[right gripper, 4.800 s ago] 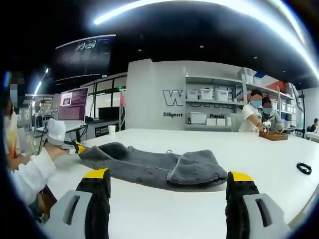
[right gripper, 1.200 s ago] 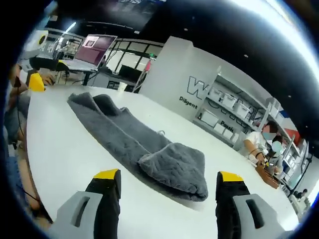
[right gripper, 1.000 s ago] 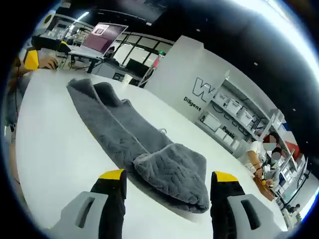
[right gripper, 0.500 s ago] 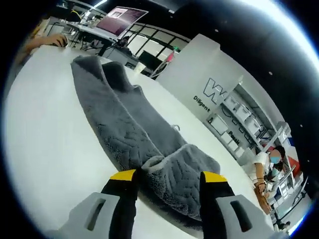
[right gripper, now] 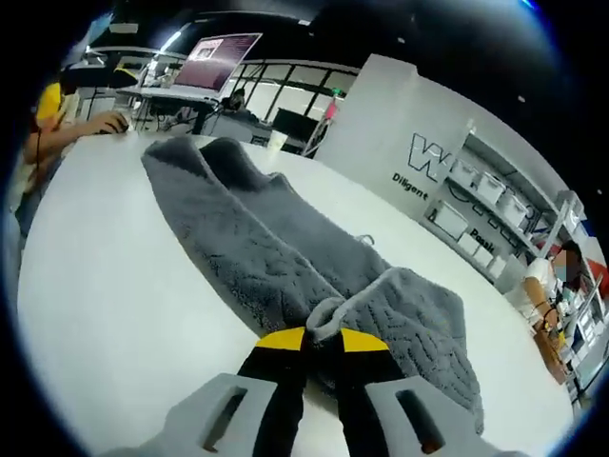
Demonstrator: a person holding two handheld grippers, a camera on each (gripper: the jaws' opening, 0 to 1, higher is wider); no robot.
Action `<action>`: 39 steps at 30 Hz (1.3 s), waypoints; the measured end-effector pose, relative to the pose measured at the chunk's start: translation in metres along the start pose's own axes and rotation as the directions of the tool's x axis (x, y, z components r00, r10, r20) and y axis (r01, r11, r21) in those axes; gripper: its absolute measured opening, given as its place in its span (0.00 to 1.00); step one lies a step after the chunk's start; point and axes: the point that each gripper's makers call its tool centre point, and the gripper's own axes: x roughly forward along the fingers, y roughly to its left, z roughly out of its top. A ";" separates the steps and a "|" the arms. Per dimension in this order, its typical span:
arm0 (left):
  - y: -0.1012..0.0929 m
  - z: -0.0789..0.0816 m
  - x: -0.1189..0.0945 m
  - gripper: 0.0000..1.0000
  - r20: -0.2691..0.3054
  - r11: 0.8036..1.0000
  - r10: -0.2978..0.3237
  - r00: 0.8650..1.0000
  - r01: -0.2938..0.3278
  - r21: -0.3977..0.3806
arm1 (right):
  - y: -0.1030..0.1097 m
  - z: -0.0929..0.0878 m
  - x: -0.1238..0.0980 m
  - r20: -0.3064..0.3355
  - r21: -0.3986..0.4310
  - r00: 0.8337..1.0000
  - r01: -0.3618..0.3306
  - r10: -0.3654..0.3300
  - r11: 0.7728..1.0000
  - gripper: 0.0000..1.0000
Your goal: Open the folded towel by lifting each exposed corner and separating the folded layers until the towel lies flat within the target outline without major curled edges
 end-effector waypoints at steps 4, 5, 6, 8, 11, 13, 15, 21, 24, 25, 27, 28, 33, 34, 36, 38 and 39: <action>0.001 0.001 -0.001 0.98 0.003 1.000 0.000 1.000 0.000 0.000 | 0.004 0.005 -0.012 0.019 0.044 0.999 -0.031 0.031 0.999 0.03; 0.001 0.000 -0.001 0.97 0.002 1.000 0.001 1.000 -0.001 0.000 | 0.004 0.005 -0.013 0.020 0.052 0.999 -0.032 0.031 0.998 0.02; 0.001 0.000 -0.001 0.97 0.002 1.000 0.001 1.000 -0.001 -0.001 | 0.001 0.005 -0.016 0.021 0.054 0.999 -0.029 0.028 0.998 0.02; 0.002 0.000 -0.001 0.97 0.003 1.000 0.003 1.000 -0.003 -0.002 | -0.002 0.010 -0.024 0.048 0.090 0.998 -0.042 0.038 0.995 0.02; 0.002 0.000 -0.002 0.97 0.003 1.000 0.005 1.000 -0.005 -0.003 | -0.019 0.013 -0.029 0.089 0.190 0.995 -0.053 0.036 0.980 0.01; 0.002 0.000 -0.002 0.97 0.005 1.000 0.005 1.000 -0.005 -0.004 | -0.034 0.013 -0.031 0.095 0.201 0.995 -0.030 0.011 0.979 0.01; 0.002 0.001 -0.002 0.97 0.008 1.000 0.004 1.000 -0.004 -0.005 | -0.041 0.014 -0.035 0.101 0.210 0.995 -0.012 -0.009 0.978 0.00; 0.003 0.001 -0.003 0.97 0.011 1.000 0.009 1.000 -0.009 -0.003 | -0.081 0.020 -0.046 0.155 0.314 0.984 0.038 -0.091 0.949 0.00; 0.003 0.001 -0.004 0.97 0.010 1.000 0.011 1.000 -0.011 -0.005 | -0.103 0.018 -0.053 0.174 0.392 0.973 0.072 -0.151 0.917 0.00; 0.004 0.001 -0.004 0.97 0.012 1.000 0.013 1.000 -0.012 -0.006 | -0.109 0.017 -0.056 0.180 0.416 0.969 0.081 -0.170 0.906 0.00; 0.004 0.001 -0.005 0.97 0.012 1.000 0.013 1.000 -0.013 -0.007 | -0.124 0.015 -0.061 0.190 0.461 0.959 0.102 -0.211 0.881 0.00; 0.004 0.001 -0.005 0.97 0.012 1.000 0.014 1.000 -0.014 -0.006 | -0.132 0.013 -0.065 0.189 0.480 0.953 0.119 -0.235 0.869 0.00; 0.006 0.001 -0.006 0.96 0.014 1.000 0.017 1.000 -0.016 -0.008 | -0.163 0.005 -0.080 0.195 0.543 0.928 0.168 -0.318 0.823 0.00; 0.006 0.000 -0.006 0.96 0.013 1.000 0.018 1.000 -0.018 -0.009 | -0.168 0.003 -0.083 0.192 0.551 0.924 0.178 -0.331 0.816 0.00; 0.007 0.000 -0.007 0.96 0.014 1.000 0.019 1.000 -0.018 -0.010 | -0.180 -0.003 -0.089 0.184 0.571 0.914 0.199 -0.361 0.796 0.00; 0.007 0.000 -0.007 0.96 0.013 1.000 0.021 1.000 -0.021 -0.012 | -0.193 -0.010 -0.096 0.166 0.585 0.903 0.233 -0.396 0.777 0.00; 0.008 0.000 -0.007 0.96 0.013 1.000 0.022 1.000 -0.022 -0.012 | -0.198 -0.013 -0.099 0.160 0.591 0.898 0.246 -0.410 0.768 0.00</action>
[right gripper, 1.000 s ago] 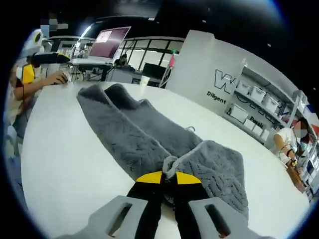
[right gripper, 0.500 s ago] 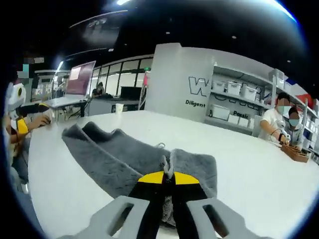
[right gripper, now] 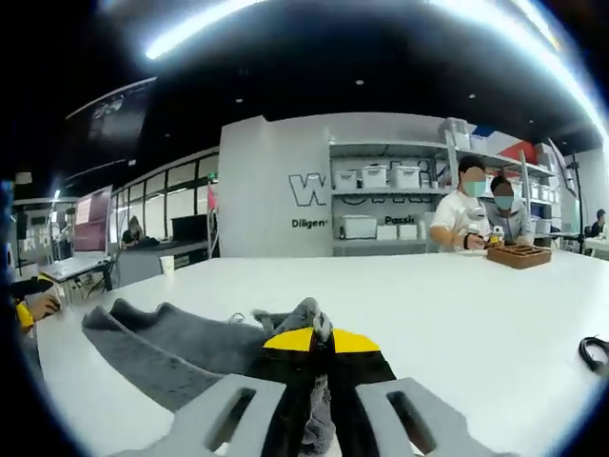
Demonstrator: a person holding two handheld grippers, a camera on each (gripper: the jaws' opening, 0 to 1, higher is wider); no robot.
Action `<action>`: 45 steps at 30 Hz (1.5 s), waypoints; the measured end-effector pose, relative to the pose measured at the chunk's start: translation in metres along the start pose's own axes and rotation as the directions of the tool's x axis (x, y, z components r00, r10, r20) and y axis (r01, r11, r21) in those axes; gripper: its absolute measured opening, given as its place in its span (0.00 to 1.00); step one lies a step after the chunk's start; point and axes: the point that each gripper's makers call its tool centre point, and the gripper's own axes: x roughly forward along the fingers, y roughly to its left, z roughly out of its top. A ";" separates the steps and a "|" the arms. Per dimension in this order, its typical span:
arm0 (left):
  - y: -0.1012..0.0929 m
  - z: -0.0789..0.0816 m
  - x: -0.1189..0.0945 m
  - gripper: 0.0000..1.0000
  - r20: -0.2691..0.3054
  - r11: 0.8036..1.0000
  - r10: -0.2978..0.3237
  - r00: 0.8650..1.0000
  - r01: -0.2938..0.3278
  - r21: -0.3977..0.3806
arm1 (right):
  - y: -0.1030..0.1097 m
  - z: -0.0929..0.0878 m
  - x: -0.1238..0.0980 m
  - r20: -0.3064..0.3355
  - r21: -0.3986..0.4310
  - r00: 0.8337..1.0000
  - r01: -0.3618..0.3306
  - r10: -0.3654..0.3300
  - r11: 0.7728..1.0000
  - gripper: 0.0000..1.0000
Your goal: Open the folded towel by lifting each exposed corner and separating the folded layers until the towel lies flat within the target outline without major curled edges
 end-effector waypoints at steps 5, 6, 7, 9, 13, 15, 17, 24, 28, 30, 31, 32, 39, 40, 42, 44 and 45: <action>0.000 0.000 0.000 0.96 0.001 1.000 0.000 1.000 0.000 -0.001 | -0.026 -0.001 -0.007 0.001 0.007 0.998 0.069 -0.069 0.998 0.00; 0.000 0.000 0.000 0.96 0.000 1.000 0.000 1.000 0.000 -0.001 | -0.033 -0.003 -0.008 -0.003 0.011 0.996 0.088 -0.088 0.996 0.00; 0.000 0.000 0.001 0.96 0.000 1.000 -0.001 1.000 0.001 -0.001 | -0.039 -0.004 -0.009 -0.006 0.016 0.995 0.105 -0.104 0.994 0.00; -0.001 0.000 0.001 0.96 0.000 1.000 -0.002 1.000 0.002 0.000 | -0.050 -0.008 -0.012 -0.019 0.021 0.991 0.131 -0.131 0.991 0.00; -0.002 0.001 0.000 0.96 0.002 1.000 -0.002 1.000 0.002 0.000 | -0.074 -0.021 -0.016 -0.060 0.031 0.980 0.193 -0.191 0.981 0.00; -0.002 0.001 0.000 0.96 0.002 1.000 -0.001 1.000 0.001 0.000 | -0.080 -0.027 -0.017 -0.081 0.029 0.975 0.209 -0.206 0.978 0.00; -0.002 0.000 0.000 0.96 0.001 1.000 -0.001 1.000 0.001 0.000 | -0.091 -0.035 -0.018 -0.104 0.025 0.967 0.235 -0.231 0.972 0.00; -0.001 -0.001 -0.002 0.96 0.000 1.000 0.000 1.000 0.000 -0.001 | -0.114 -0.065 -0.026 -0.189 -0.016 0.937 0.296 -0.293 0.955 0.00; 0.000 -0.001 -0.002 0.96 0.000 1.000 0.004 1.000 -0.004 -0.002 | -0.126 -0.084 -0.029 -0.245 -0.056 0.913 0.323 -0.327 0.945 0.00; 0.000 -0.001 -0.002 0.96 -0.002 1.000 0.003 1.000 -0.003 -0.001 | -0.129 -0.090 -0.030 -0.260 -0.072 0.904 0.332 -0.339 0.940 0.00; 0.000 -0.001 -0.002 0.96 -0.003 1.000 0.003 1.000 -0.003 -0.001 | -0.131 -0.093 -0.031 -0.268 -0.080 0.899 0.336 -0.345 0.938 0.00; 0.000 -0.001 -0.002 0.96 -0.003 1.000 0.003 1.000 -0.003 0.000 | -0.132 -0.095 -0.031 -0.273 -0.088 0.896 0.338 -0.349 0.937 0.00; 0.000 -0.002 -0.002 0.96 -0.006 1.000 0.004 1.000 -0.004 0.001 | -0.149 -0.120 -0.028 -0.335 -0.189 0.856 0.349 -0.394 0.918 0.00; 0.001 -0.002 -0.002 0.96 -0.007 1.000 0.004 1.000 -0.004 0.001 | -0.150 -0.121 -0.028 -0.336 -0.199 0.853 0.350 -0.399 0.915 0.00; 0.001 -0.002 -0.002 0.96 -0.007 1.000 0.005 1.000 -0.005 0.001 | -0.151 -0.121 -0.028 -0.328 -0.205 0.855 0.352 -0.403 0.913 0.00; 0.002 -0.002 -0.002 0.96 -0.008 1.000 0.007 1.000 -0.007 0.000 | -0.151 -0.121 -0.028 -0.324 -0.202 0.856 0.353 -0.402 0.914 0.00; 0.002 -0.002 -0.002 0.96 -0.009 1.000 0.007 1.000 -0.007 0.000 | -0.151 -0.121 -0.028 -0.319 -0.203 0.859 0.351 -0.400 0.914 0.00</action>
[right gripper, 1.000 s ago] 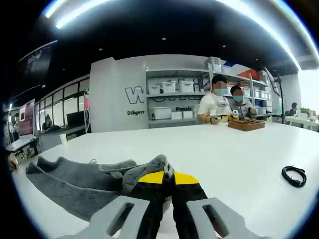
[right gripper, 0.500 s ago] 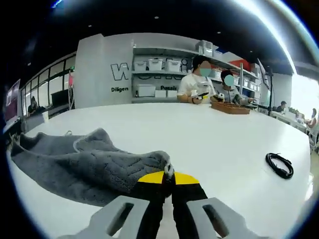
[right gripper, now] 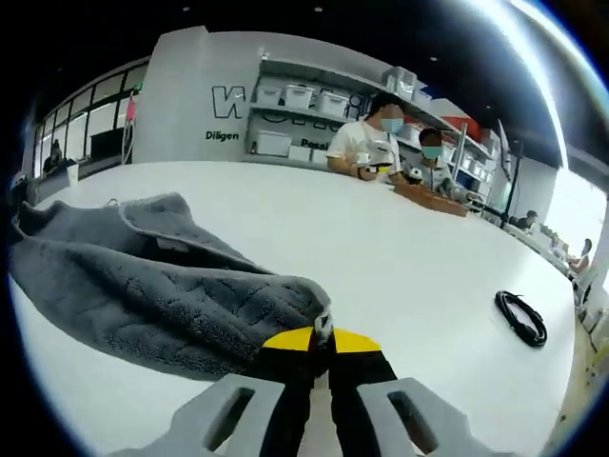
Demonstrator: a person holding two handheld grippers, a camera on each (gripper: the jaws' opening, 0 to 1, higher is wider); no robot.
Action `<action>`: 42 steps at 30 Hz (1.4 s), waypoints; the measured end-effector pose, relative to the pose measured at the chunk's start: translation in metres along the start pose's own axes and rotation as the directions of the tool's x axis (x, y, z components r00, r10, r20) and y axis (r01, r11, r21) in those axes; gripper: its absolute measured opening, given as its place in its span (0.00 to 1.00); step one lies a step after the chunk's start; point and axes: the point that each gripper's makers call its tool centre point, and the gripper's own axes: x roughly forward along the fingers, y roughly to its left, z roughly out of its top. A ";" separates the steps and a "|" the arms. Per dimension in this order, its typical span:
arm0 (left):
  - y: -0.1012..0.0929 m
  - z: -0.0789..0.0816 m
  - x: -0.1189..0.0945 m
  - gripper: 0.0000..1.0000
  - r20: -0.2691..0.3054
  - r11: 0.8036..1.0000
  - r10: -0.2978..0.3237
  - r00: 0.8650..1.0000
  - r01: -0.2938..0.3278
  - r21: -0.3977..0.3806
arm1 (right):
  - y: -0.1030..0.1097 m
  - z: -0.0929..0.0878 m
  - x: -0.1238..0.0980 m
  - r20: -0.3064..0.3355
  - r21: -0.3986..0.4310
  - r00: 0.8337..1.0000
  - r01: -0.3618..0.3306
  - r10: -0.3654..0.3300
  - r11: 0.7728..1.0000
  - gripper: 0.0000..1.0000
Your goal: Open the folded towel by lifting each exposed corner and separating the folded layers until the towel lies flat within the target outline without major curled edges
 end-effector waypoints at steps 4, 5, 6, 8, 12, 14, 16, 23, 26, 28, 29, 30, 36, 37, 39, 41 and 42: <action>0.000 0.000 0.000 0.96 0.000 1.000 -0.002 1.000 0.002 -0.001 | 0.000 0.002 -0.001 0.040 -0.009 0.999 -0.035 0.035 0.999 0.02; 0.000 0.000 0.000 0.96 0.001 1.000 -0.003 1.000 0.003 -0.001 | -0.001 0.009 -0.006 0.100 -0.017 0.994 -0.041 0.043 0.999 0.06; 0.000 0.000 0.000 0.96 0.002 1.000 -0.003 1.000 0.003 -0.001 | -0.002 0.011 -0.009 0.114 -0.016 0.992 -0.044 0.045 0.999 0.11; 0.000 0.000 0.000 0.96 0.001 1.000 -0.004 1.000 0.004 -0.002 | -0.007 0.019 -0.018 0.168 0.024 0.985 -0.038 0.033 0.999 0.18; 0.000 -0.002 0.002 0.96 -0.003 1.000 -0.007 1.000 0.007 -0.004 | -0.022 0.047 -0.047 0.302 0.115 0.953 -0.037 0.000 0.993 0.33; -0.001 -0.003 0.003 0.96 -0.006 1.000 -0.008 1.000 0.008 -0.004 | -0.021 0.062 -0.064 0.352 0.125 0.936 -0.050 0.002 0.991 0.37; -0.001 -0.003 0.004 0.96 -0.006 1.000 -0.009 1.000 0.009 -0.003 | -0.012 0.076 -0.083 0.396 0.117 0.917 -0.092 0.038 0.989 0.41; -0.004 -0.005 0.007 0.96 -0.014 1.000 -0.015 1.000 0.015 -0.002 | 0.067 0.111 -0.154 0.479 0.012 0.830 -0.330 0.284 0.944 0.62; -0.007 -0.006 0.009 0.96 -0.017 1.000 -0.018 1.000 0.018 0.000 | 0.100 0.115 -0.180 0.477 -0.039 0.801 -0.392 0.362 0.919 0.67; -0.009 -0.006 0.010 0.96 -0.021 1.000 -0.024 0.999 0.024 0.003 | 0.115 0.113 -0.191 0.461 -0.059 0.803 -0.397 0.378 0.916 0.74; -0.010 -0.007 0.010 0.96 -0.025 1.000 -0.027 0.999 0.028 0.005 | 0.122 0.113 -0.197 0.462 -0.072 0.796 -0.405 0.390 0.911 0.77; -0.011 -0.007 0.010 0.96 -0.025 1.000 -0.028 0.999 0.028 0.006 | 0.130 0.111 -0.202 0.456 -0.079 0.796 -0.410 0.399 0.909 0.79; -0.011 -0.006 0.010 0.96 -0.028 1.000 -0.025 0.999 0.025 0.008 | 0.164 0.101 -0.227 0.426 -0.135 0.781 -0.445 0.457 0.885 0.91; -0.010 -0.006 0.010 0.96 -0.029 1.000 -0.025 0.999 0.025 0.008 | 0.168 0.099 -0.231 0.420 -0.144 0.782 -0.443 0.460 0.885 0.93; -0.011 -0.007 0.010 0.96 -0.032 1.000 -0.028 0.999 0.029 0.006 | 0.173 0.096 -0.236 0.419 -0.150 0.780 -0.447 0.466 0.882 0.96; -0.011 -0.007 0.011 0.96 -0.033 1.000 -0.030 0.999 0.030 0.005 | 0.176 0.094 -0.240 0.416 -0.150 0.778 -0.452 0.471 0.879 0.99; -0.011 -0.007 0.011 0.96 -0.034 0.999 -0.031 0.999 0.031 0.005 | 0.178 0.092 -0.242 0.413 -0.150 0.778 -0.455 0.474 0.878 0.99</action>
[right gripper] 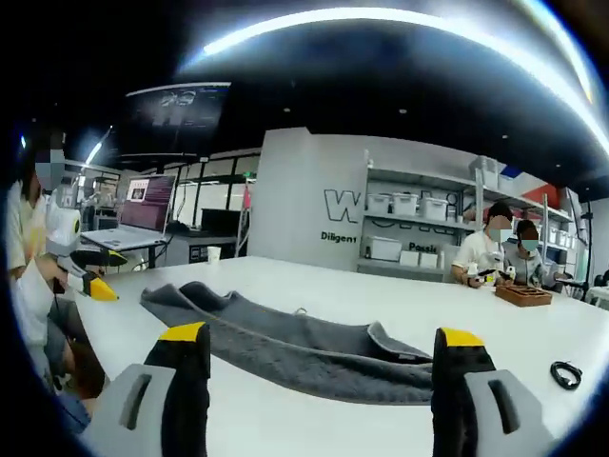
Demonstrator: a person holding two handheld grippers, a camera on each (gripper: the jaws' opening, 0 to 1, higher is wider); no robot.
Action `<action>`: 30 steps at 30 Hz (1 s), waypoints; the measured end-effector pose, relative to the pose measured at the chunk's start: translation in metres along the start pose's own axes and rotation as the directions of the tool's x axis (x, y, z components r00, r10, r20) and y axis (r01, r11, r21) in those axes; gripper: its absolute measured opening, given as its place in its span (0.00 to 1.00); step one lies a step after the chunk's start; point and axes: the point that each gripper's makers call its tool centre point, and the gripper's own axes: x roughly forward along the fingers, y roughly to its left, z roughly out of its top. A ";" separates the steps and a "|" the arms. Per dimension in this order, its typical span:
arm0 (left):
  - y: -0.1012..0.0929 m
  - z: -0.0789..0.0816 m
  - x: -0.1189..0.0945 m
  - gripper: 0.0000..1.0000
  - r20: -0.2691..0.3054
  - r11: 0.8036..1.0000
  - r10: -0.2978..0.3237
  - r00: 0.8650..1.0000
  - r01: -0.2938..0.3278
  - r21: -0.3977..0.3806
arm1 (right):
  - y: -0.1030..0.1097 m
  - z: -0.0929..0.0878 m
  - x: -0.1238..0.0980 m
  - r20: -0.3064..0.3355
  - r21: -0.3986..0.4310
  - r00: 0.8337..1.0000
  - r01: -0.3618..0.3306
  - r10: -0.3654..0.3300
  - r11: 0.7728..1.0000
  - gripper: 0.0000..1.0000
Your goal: Open the folded towel by lifting each exposed corner and separating the folded layers until the towel lies flat within the target outline without major curled edges
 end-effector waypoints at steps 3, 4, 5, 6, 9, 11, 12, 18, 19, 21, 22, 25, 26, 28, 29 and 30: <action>0.004 0.001 0.006 0.96 0.009 1.000 -0.005 1.000 0.005 -0.004 | 0.007 -0.002 -0.004 0.001 -0.002 1.000 -0.001 0.001 1.000 0.99; 0.006 -0.002 0.009 0.96 0.010 1.000 -0.013 1.000 0.014 -0.019 | 0.009 -0.003 -0.004 0.001 -0.001 1.000 -0.005 0.005 1.000 0.99; 0.008 -0.005 0.012 0.95 0.012 0.999 -0.022 1.000 0.022 -0.034 | 0.012 -0.004 -0.005 0.001 -0.001 1.000 -0.009 0.009 1.000 0.99; 0.011 -0.009 0.016 0.95 0.010 0.999 -0.027 1.000 0.028 -0.045 | 0.015 -0.006 -0.005 -0.005 0.004 1.000 -0.019 0.019 1.000 0.99; 0.019 -0.019 0.027 0.95 0.007 0.998 -0.049 0.999 0.049 -0.042 | 0.021 -0.008 -0.007 -0.007 0.017 0.999 -0.038 0.039 0.999 0.99; 0.028 -0.020 0.038 0.94 0.035 0.991 -0.119 0.992 0.120 -0.060 | 0.021 -0.009 -0.007 -0.009 0.012 0.999 -0.040 0.040 0.999 0.99; 0.029 -0.019 0.040 0.94 0.040 0.987 -0.142 0.989 0.145 -0.073 | 0.020 -0.011 -0.008 -0.019 0.011 0.999 -0.038 0.038 0.999 0.99; 0.055 0.022 0.062 0.94 0.252 0.938 -0.320 0.913 0.342 -0.050 | 0.017 -0.015 -0.009 -0.032 0.006 0.999 -0.026 0.026 1.000 0.99; 0.060 0.025 0.067 0.94 0.258 0.935 -0.324 0.910 0.349 -0.056 | 0.017 -0.016 -0.009 -0.035 0.004 0.999 -0.025 0.025 1.000 0.99; 0.078 0.027 0.087 0.94 0.224 0.932 -0.345 0.912 0.361 -0.037 | 0.018 -0.018 -0.009 -0.040 -0.002 0.999 -0.024 0.023 1.000 0.99; 0.081 0.026 0.092 0.93 0.214 0.931 -0.351 0.912 0.365 -0.028 | 0.018 -0.018 -0.009 -0.042 -0.001 0.999 -0.026 0.026 1.000 0.99; 0.083 0.026 0.109 0.92 0.179 0.914 -0.402 0.898 0.404 0.025 | 0.020 -0.019 -0.009 -0.046 -0.004 0.998 -0.033 0.033 0.999 0.99; 0.083 0.027 0.117 0.92 0.170 0.902 -0.430 0.887 0.429 0.042 | 0.020 -0.019 -0.009 -0.049 -0.007 0.998 -0.035 0.035 0.999 0.99; 0.079 0.030 0.126 0.89 0.184 0.882 -0.470 0.863 0.469 0.054 | 0.020 -0.021 -0.008 -0.053 -0.008 0.998 -0.037 0.037 0.999 0.99; 0.078 0.031 0.132 0.88 0.179 0.870 -0.491 0.853 0.488 0.065 | 0.020 -0.022 -0.008 -0.057 -0.007 0.998 -0.037 0.037 0.999 0.99; 0.077 0.032 0.138 0.86 0.183 0.865 -0.501 0.846 0.497 0.068 | 0.020 -0.023 -0.008 -0.062 -0.008 0.997 -0.036 0.036 0.999 0.99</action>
